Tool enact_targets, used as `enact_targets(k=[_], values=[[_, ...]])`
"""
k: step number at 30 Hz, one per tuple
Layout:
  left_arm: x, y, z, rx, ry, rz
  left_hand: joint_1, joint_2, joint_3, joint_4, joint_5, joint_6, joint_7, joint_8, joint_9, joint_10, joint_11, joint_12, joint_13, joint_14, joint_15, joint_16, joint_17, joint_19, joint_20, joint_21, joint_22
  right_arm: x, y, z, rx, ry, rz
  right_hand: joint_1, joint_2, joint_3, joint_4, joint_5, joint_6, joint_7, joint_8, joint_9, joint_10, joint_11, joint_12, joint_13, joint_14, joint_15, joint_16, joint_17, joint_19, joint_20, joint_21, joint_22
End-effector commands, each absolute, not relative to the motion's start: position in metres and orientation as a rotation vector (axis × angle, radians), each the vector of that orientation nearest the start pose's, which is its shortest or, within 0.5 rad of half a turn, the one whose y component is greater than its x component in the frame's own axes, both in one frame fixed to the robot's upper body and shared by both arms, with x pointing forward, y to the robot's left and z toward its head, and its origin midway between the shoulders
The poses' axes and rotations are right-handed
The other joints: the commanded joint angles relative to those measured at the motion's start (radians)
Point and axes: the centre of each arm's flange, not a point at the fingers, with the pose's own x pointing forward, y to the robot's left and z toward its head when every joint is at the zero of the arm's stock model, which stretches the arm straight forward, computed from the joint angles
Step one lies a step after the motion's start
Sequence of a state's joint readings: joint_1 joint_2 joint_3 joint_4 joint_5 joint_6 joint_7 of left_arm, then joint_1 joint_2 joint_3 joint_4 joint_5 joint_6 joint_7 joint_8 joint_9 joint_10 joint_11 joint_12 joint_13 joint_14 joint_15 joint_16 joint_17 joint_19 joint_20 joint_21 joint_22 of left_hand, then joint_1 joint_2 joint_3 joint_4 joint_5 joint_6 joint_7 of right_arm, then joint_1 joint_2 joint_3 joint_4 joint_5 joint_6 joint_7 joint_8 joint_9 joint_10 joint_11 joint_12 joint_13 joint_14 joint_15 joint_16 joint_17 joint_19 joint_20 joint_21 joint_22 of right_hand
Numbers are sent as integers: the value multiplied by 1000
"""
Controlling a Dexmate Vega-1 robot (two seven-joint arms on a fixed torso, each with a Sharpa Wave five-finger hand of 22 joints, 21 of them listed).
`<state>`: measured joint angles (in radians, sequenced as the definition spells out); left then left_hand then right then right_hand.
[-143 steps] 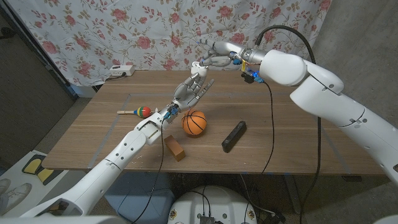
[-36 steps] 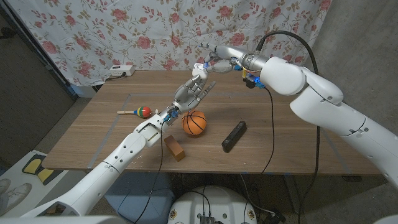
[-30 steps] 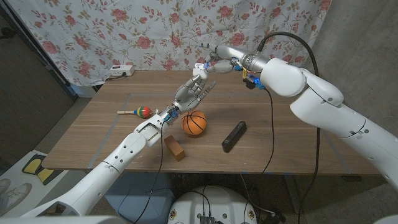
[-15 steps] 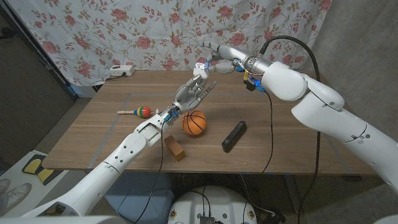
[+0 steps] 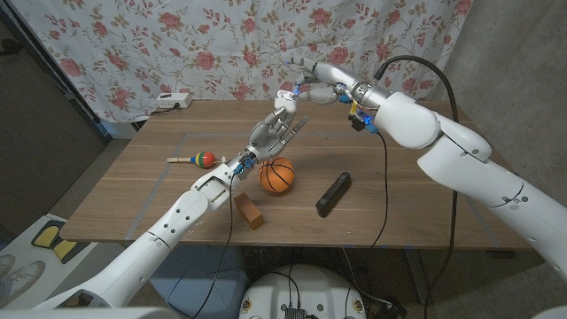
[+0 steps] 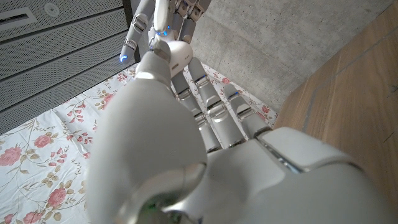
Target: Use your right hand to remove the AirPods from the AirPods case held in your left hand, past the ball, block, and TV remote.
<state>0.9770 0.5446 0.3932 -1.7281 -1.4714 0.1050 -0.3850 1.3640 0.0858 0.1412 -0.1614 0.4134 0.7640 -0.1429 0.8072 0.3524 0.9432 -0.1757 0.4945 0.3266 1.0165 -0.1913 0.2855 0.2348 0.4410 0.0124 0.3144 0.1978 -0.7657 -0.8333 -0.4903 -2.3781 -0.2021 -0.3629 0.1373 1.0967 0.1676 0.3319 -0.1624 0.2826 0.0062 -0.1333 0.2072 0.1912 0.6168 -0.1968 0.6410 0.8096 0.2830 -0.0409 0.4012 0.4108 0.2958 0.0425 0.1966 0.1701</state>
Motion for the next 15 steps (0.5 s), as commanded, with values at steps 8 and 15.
enact_targets(k=[8,15], values=[[557,160,-20,-740,-338,-1006,12,24,-1,3,6,8,-2,7,2,17,-4,4,289,62,-51,3,6,-4,2,7,5,426,-123,128,-1030,-997,271,23,0,-5,2,-14,24,-6,4,2,31,-18,7,-11,15,-184,6,7,7,-1,0,2],[555,165,-21,-743,-346,-992,12,24,-2,3,6,6,-2,8,4,17,-4,3,289,63,-52,3,6,-5,1,8,5,427,-131,129,-1020,-992,242,27,-2,-8,2,-20,28,-3,2,2,35,-18,8,-15,18,-183,7,10,9,-1,1,2]])
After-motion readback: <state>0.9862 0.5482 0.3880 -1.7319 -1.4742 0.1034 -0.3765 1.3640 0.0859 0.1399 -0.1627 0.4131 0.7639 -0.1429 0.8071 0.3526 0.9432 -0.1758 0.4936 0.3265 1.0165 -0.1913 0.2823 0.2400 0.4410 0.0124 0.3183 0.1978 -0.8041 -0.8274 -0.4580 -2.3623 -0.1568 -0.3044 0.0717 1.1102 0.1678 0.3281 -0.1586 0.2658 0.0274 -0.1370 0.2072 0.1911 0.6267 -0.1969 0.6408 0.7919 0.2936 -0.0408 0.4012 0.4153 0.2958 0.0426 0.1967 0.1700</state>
